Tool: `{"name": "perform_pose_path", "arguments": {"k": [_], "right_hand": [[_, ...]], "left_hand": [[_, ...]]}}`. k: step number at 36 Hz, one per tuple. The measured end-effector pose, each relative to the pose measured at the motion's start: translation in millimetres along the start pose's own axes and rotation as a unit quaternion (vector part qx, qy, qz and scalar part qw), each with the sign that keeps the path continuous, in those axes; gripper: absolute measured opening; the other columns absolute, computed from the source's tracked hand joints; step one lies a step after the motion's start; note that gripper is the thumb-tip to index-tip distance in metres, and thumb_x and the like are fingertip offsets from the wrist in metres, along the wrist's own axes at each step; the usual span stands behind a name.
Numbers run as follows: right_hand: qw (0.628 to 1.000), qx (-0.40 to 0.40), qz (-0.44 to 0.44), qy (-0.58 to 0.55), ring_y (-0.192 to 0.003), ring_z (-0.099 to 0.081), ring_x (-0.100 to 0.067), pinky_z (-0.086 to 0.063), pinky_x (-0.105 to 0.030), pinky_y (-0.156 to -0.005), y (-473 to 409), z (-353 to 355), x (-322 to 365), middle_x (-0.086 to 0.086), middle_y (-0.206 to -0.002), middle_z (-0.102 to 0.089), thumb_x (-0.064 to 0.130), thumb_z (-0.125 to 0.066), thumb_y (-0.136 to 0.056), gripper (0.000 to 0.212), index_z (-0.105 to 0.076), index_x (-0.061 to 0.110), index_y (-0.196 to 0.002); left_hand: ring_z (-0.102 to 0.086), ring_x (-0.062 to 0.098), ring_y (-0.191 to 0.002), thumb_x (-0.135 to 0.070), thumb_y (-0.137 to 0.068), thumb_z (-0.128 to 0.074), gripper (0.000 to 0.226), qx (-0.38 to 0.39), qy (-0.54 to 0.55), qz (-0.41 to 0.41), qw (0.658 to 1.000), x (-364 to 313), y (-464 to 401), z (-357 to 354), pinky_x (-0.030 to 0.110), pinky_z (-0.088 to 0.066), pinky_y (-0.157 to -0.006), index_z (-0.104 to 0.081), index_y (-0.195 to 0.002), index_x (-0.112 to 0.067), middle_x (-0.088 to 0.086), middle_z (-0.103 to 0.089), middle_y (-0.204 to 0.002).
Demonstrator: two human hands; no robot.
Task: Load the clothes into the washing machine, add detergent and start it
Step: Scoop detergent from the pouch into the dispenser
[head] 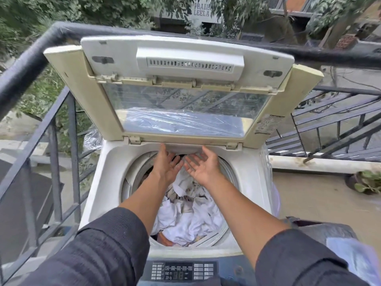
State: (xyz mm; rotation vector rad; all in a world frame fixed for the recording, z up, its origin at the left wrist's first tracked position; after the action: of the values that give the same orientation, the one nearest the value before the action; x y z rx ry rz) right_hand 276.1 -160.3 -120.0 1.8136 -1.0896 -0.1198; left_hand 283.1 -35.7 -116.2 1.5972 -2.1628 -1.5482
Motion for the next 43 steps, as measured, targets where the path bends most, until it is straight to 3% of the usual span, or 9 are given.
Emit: {"name": "perform_pose_path", "arguments": {"k": [5, 8, 13, 18, 24, 29, 36, 43], "right_hand": [[1.0, -0.001, -0.002, 0.017, -0.13, -0.06, -0.031, -0.046, -0.043, -0.105, 2.5, 2.8, 1.1, -0.012, -0.12, -0.065, 0.039, -0.063, -0.099, 0.028, -0.061, 0.011, -0.1], [1.0, 0.001, -0.003, 0.028, -0.12, -0.063, -0.031, -0.047, -0.042, -0.096, 4.2, 4.3, 1.6, -0.012, -0.12, -0.065, 0.04, -0.062, -0.099, 0.028, -0.061, 0.011, -0.098], [0.999, -0.002, -0.006, 0.045, -0.108, -0.063, -0.029, -0.05, -0.038, -0.078, 6.0, 7.3, -0.6, -0.012, -0.119, -0.066, 0.042, -0.062, -0.098, 0.032, -0.064, 0.011, -0.103], [0.998, -0.013, -0.007, 0.065, -0.097, -0.067, -0.023, -0.05, -0.037, -0.078, 9.0, 15.6, -4.8, -0.009, -0.112, -0.068, 0.047, -0.063, -0.098, 0.034, -0.065, 0.014, -0.108], [0.996, -0.017, -0.014, 0.083, -0.089, -0.066, -0.022, -0.05, -0.035, -0.073, 15.4, 23.9, -10.4, -0.007, -0.102, -0.071, 0.046, -0.063, -0.097, 0.033, -0.068, 0.013, -0.099], [0.995, -0.022, -0.011, 0.093, -0.09, -0.067, -0.022, -0.049, -0.034, -0.073, 13.9, 32.7, -15.6, -0.006, -0.107, -0.071, 0.044, -0.062, -0.096, 0.029, -0.066, 0.019, -0.11], [0.994, -0.031, -0.011, 0.104, -0.087, -0.067, -0.022, -0.046, -0.033, -0.071, 18.7, 43.7, -23.6, -0.006, -0.102, -0.073, 0.039, -0.059, -0.098, 0.019, -0.066, 0.021, -0.102], [0.993, -0.022, -0.006, 0.117, -0.086, -0.067, -0.02, -0.046, -0.033, -0.071, 17.2, 45.1, -22.6, -0.005, -0.101, -0.074, 0.04, -0.058, -0.099, 0.021, -0.066, 0.021, -0.104]], "left_hand": [[-0.041, 0.027, -0.15, -0.053, -0.107, -0.05, 0.068, 0.01, 0.029, 0.02, 0.999, 4.0, 0.6, -1.4, 0.044, -0.045, -0.117, -0.035, -0.161, -0.014, 0.01, -0.039, -0.165], [-0.044, 0.026, -0.147, -0.054, -0.105, -0.055, 0.072, 0.004, 0.035, 0.027, 0.999, 6.1, 1.1, 1.8, 0.044, -0.047, -0.113, -0.034, -0.161, -0.014, 0.009, -0.04, -0.164], [-0.046, 0.025, -0.144, -0.053, -0.104, -0.056, 0.07, -0.001, 0.016, 0.03, 0.999, 8.8, 0.0, 6.6, 0.046, -0.043, -0.119, -0.037, -0.158, -0.012, 0.008, -0.042, -0.162], [-0.054, 0.024, -0.129, -0.057, -0.103, -0.057, 0.05, -0.004, -0.038, 0.032, 0.999, 11.1, 7.9, 12.2, 0.044, -0.046, -0.116, -0.05, -0.131, -0.015, 0.006, -0.054, -0.141], [-0.056, 0.023, -0.127, -0.057, -0.103, -0.055, 0.07, -0.008, -0.057, 0.029, 0.998, 15.2, 13.1, 24.3, 0.04, -0.05, -0.107, -0.041, -0.156, -0.014, 0.009, -0.047, -0.158], [-0.064, 0.019, -0.119, -0.057, -0.102, -0.057, 0.066, -0.021, -0.05, 0.027, 0.998, 20.4, 11.1, 37.2, 0.039, -0.055, -0.098, -0.049, -0.152, -0.014, 0.008, -0.055, -0.153], [-0.064, 0.02, -0.113, -0.052, -0.102, -0.056, 0.048, -0.025, -0.067, 0.028, 0.997, 26.8, 17.0, 46.7, 0.036, -0.056, -0.087, -0.063, -0.13, -0.014, 0.008, -0.065, -0.135], [-0.062, 0.022, -0.122, -0.05, -0.104, -0.055, 0.057, -0.029, -0.083, 0.027, 0.996, 25.9, 19.5, 50.4, 0.036, -0.055, -0.087, -0.057, -0.145, -0.01, 0.01, -0.061, -0.146]]}}
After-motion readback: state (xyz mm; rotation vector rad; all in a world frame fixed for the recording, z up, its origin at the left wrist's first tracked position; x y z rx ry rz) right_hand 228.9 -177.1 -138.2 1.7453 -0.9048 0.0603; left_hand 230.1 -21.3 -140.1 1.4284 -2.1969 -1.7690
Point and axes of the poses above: each hand's wrist, its own y-axis away from the middle knuckle, its own z-axis out of the back of the hand, x = y × z, the point moved 10 cm from there along -y, towards the middle knuckle
